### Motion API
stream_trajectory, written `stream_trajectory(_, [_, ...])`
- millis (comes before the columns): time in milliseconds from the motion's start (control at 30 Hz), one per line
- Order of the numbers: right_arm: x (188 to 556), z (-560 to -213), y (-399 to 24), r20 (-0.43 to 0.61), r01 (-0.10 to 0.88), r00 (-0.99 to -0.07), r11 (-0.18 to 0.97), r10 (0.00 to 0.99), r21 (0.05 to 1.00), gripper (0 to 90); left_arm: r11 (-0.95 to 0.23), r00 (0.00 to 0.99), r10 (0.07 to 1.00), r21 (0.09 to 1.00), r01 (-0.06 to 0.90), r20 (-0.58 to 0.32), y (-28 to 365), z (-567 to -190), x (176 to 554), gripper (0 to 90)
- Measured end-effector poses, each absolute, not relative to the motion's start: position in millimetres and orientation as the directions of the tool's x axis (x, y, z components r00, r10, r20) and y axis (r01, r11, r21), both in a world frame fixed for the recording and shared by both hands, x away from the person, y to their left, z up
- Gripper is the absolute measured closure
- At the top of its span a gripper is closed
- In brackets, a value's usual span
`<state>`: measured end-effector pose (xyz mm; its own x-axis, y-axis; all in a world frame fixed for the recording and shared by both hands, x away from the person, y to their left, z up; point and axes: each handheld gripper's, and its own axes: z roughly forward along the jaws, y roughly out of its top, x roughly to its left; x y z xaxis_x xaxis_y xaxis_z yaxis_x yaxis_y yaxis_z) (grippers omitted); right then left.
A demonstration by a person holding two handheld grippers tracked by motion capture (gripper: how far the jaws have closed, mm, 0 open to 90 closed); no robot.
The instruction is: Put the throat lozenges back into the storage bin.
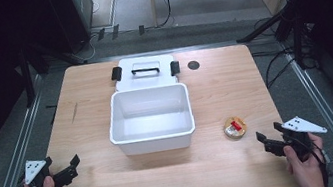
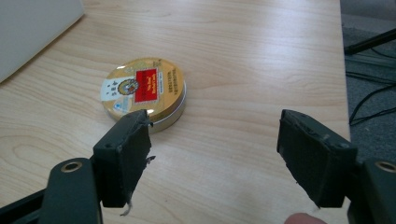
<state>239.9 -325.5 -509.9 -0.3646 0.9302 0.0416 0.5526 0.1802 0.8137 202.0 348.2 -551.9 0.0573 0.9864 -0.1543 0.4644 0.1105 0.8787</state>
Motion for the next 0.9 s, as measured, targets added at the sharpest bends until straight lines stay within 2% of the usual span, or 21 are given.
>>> stream_trajectory(100, [245, -500, -329, 0.028, 0.566, -0.381, 0.209, 0.924, 0.797, 36.0, 0.073, 0.068, 0.991, 0.884, 0.462, -0.118, 345, -552, 202, 0.0])
stream_trajectory(267, [253, -490, -321, -0.028, 0.598, -0.437, 0.313, 0.899, 0.738, 29.5, 0.074, 0.075, 0.99, 0.88, 0.468, -0.123, 345, -552, 202, 0.0])
stream_trajectory(300, [255, -490, -320, -0.018, 0.608, -0.452, 0.323, 0.892, 0.726, 27.7, 0.081, 0.074, 0.989, 0.88, 0.469, -0.13, 345, -552, 202, 0.0])
stream_trajectory(400, [264, -488, -311, 0.071, 0.656, -0.513, 0.337, 0.855, 0.676, 14.3, 0.084, 0.077, 0.988, 0.876, 0.475, -0.136, 346, -552, 203, 0.0])
stream_trajectory(533, [275, -484, -299, 0.074, 0.695, -0.51, 0.361, 0.857, 0.622, 13.3, 0.077, 0.08, 0.988, 0.875, 0.478, -0.131, 346, -552, 203, 0.0])
stream_trajectory(700, [290, -475, -286, 0.166, 0.779, -0.487, 0.34, 0.858, 0.527, 12.6, 0.08, 0.084, 0.987, 0.873, 0.482, -0.137, 346, -552, 204, 0.0])
stream_trajectory(833, [297, -469, -278, 0.166, 0.794, -0.504, 0.379, 0.848, 0.474, 5.6, 0.076, 0.088, 0.987, 0.872, 0.483, -0.136, 346, -552, 204, 0.0])
stream_trajectory(900, [302, -466, -272, 0.167, 0.801, -0.509, 0.394, 0.844, 0.451, 5.3, 0.076, 0.089, 0.987, 0.873, 0.482, -0.136, 346, -552, 204, 0.0])
